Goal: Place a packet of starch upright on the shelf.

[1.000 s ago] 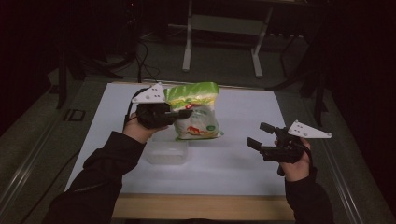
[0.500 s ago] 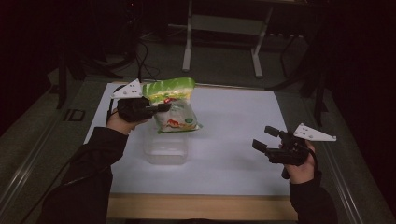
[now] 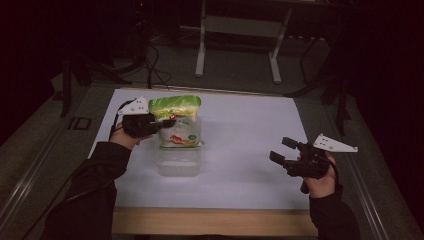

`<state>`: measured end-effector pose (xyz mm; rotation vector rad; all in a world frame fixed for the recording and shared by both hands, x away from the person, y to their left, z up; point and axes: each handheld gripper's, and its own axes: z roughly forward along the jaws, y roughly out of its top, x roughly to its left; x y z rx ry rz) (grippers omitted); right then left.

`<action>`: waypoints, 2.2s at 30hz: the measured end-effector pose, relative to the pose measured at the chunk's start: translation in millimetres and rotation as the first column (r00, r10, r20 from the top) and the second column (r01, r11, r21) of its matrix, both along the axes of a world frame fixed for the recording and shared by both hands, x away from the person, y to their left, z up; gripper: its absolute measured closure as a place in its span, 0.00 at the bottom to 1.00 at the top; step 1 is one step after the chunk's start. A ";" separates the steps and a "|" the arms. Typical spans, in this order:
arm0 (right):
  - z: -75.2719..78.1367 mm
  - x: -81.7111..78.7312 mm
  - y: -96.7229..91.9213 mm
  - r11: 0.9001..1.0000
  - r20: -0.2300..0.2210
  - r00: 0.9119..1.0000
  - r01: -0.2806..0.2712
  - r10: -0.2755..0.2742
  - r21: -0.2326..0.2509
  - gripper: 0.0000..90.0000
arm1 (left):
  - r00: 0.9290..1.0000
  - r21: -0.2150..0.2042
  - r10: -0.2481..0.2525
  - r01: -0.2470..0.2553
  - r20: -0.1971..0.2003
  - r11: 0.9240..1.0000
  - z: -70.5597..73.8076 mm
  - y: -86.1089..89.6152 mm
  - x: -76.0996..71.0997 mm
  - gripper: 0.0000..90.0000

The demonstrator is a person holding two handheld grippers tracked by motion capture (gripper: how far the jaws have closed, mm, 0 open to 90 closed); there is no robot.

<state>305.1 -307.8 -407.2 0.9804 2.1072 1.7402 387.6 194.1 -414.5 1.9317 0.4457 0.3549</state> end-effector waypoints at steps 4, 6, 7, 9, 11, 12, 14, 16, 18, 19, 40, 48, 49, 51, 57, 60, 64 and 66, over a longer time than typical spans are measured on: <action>-1.6 0.0 0.1 1.000 -0.010 1.000 -0.001 0.001 0.000 0.16 | 1.000 0.028 -0.012 0.012 -0.014 1.000 -4.0 -2.6 -0.1 0.92; -2.6 0.3 0.3 1.000 -0.014 1.000 -0.004 0.004 0.000 0.16 | 1.000 0.034 -0.012 0.013 -0.021 0.999 -5.2 -1.7 0.4 0.92; -3.1 0.3 0.6 1.000 -0.017 1.000 -0.006 0.006 0.001 0.16 | 1.000 0.032 -0.009 0.010 -0.024 0.999 -6.0 -0.7 0.7 0.92; -3.6 0.3 0.9 1.000 -0.016 1.000 -0.006 0.006 0.001 0.16 | 1.000 0.033 -0.009 0.010 -0.028 0.999 -6.9 -0.1 0.6 0.92; -4.6 0.6 1.3 1.000 -0.019 1.000 -0.009 0.009 -0.001 0.16 | 0.999 0.038 -0.004 0.006 -0.035 0.999 -8.8 1.8 0.9 0.92; -5.0 0.6 1.4 1.000 -0.019 1.000 -0.010 0.010 0.001 0.16 | 0.999 0.045 -0.006 0.007 -0.035 0.999 -9.5 2.7 0.8 0.92; -5.3 0.6 1.6 1.000 -0.022 1.000 -0.012 0.012 0.005 0.16 | 0.999 0.053 -0.007 0.009 -0.037 0.999 -11.3 3.5 0.4 0.92; -5.2 0.5 1.7 1.000 -0.023 1.000 -0.015 0.015 0.009 0.16 | 0.999 0.054 -0.003 0.005 -0.044 0.999 -13.2 3.4 0.5 0.92; -5.0 0.4 1.9 1.000 -0.022 1.000 -0.015 0.015 0.012 0.16 | 0.999 0.055 -0.001 0.004 -0.043 0.998 -15.7 3.2 0.6 0.92; -5.0 0.4 2.0 1.000 -0.023 1.000 -0.017 0.017 0.014 0.16 | 0.999 0.059 0.002 0.001 -0.047 0.998 -17.3 3.0 1.0 0.92; -13.4 2.0 5.8 0.999 -0.054 0.998 -0.035 0.036 0.017 0.16 | 0.997 0.137 -0.010 0.021 -0.079 0.990 -41.4 -15.1 0.4 0.92; -13.2 1.3 4.7 0.999 -0.056 0.998 -0.034 0.035 0.011 0.16 | 0.996 0.101 0.019 -0.010 -0.092 0.995 -38.3 -13.3 -5.5 0.65; -13.5 1.4 4.7 0.999 -0.056 0.998 -0.033 0.033 0.009 0.16 | 0.996 0.099 0.030 -0.021 -0.088 0.995 -38.1 -12.7 -6.2 0.62; -14.1 1.5 4.8 0.999 -0.057 0.998 -0.032 0.032 0.008 0.16 | 0.995 0.089 0.050 -0.043 -0.085 0.995 -38.1 -11.8 -6.8 0.51; -14.7 0.7 4.8 0.999 -0.053 0.998 -0.032 0.032 -0.004 0.16 | 0.981 0.049 0.147 -0.141 -0.125 0.989 -33.6 -2.7 -7.5 0.14; -16.0 0.3 4.3 1.000 -0.059 0.998 -0.030 0.030 -0.001 0.16 | 0.979 0.035 0.163 -0.160 -0.120 0.987 -32.7 -1.0 -9.5 0.01; -16.8 -0.9 4.1 0.999 -0.061 0.998 -0.032 0.032 -0.002 0.16 | 0.976 0.017 0.182 -0.181 -0.122 0.983 -29.8 4.2 -15.0 0.01; -17.1 -1.5 3.7 1.000 -0.058 0.998 -0.027 0.026 -0.003 0.16 | 0.972 0.009 0.195 -0.196 -0.133 0.981 -28.5 8.5 -19.2 0.01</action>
